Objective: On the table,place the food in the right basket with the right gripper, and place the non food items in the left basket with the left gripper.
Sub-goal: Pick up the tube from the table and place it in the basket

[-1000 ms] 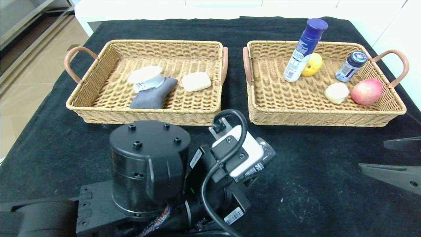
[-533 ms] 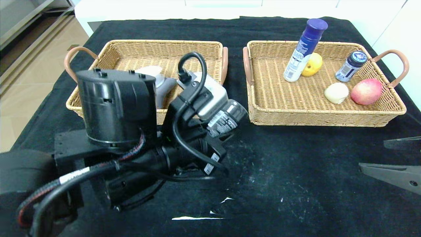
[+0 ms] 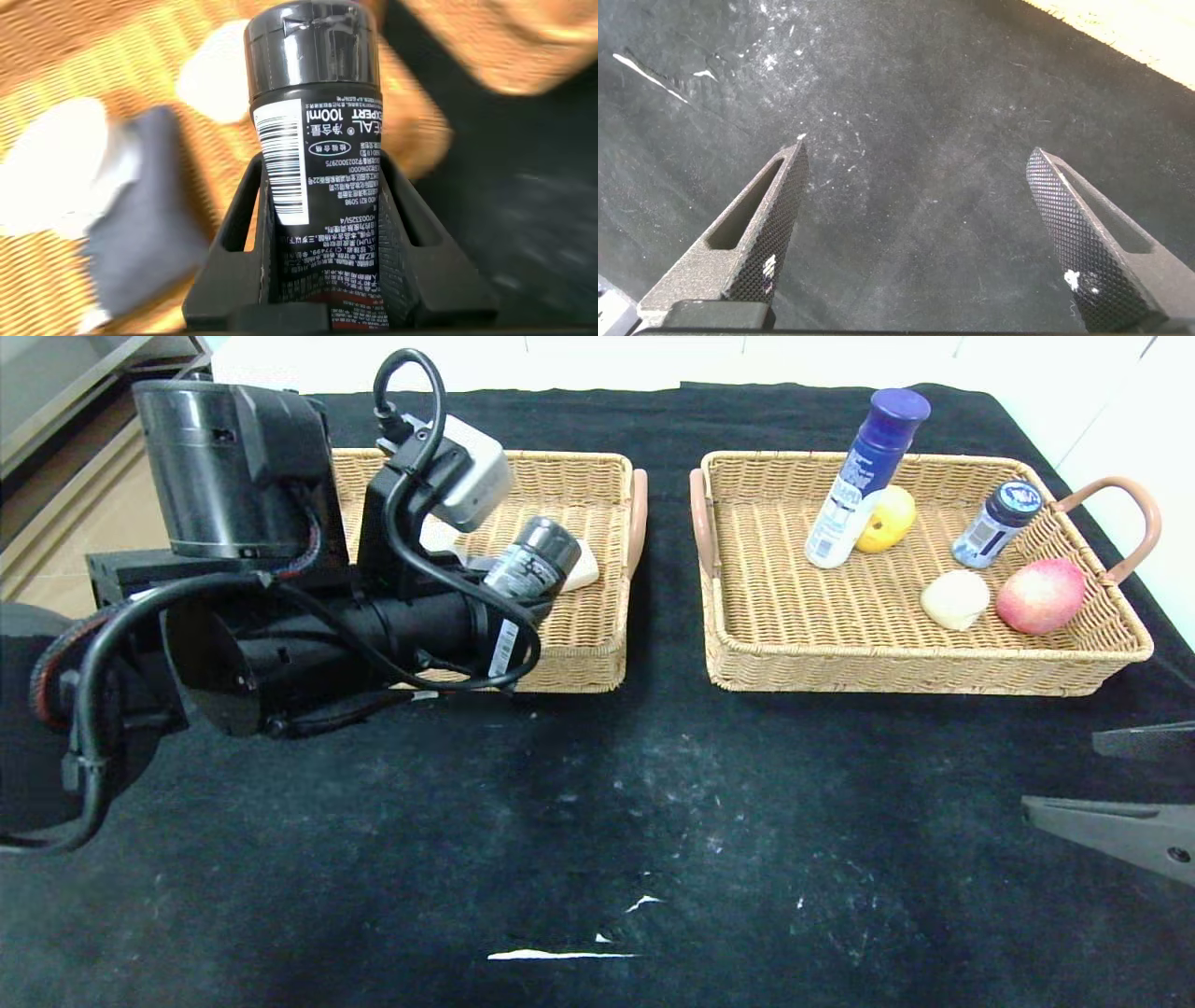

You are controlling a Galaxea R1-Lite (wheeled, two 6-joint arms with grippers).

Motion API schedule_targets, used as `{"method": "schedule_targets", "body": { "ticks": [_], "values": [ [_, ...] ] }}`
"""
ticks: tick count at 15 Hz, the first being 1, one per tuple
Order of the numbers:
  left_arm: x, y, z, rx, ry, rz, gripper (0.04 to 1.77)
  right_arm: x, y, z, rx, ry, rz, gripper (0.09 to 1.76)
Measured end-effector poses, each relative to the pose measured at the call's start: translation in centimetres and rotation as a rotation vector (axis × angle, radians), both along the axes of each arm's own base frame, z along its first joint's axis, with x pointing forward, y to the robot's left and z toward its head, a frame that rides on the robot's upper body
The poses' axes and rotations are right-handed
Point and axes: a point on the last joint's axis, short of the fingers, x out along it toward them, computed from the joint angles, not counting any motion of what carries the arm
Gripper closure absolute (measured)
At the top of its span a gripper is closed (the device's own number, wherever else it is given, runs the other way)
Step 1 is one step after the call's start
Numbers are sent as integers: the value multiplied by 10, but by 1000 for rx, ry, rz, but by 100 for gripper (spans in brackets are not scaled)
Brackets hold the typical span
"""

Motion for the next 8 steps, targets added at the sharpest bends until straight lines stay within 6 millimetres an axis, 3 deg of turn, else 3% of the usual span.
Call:
{"method": "schedule_targets", "body": {
  "ticks": [8],
  "values": [
    [63,45,10,-89,-24,198,117,0,0,1,1,-5,-1,14]
  ]
}}
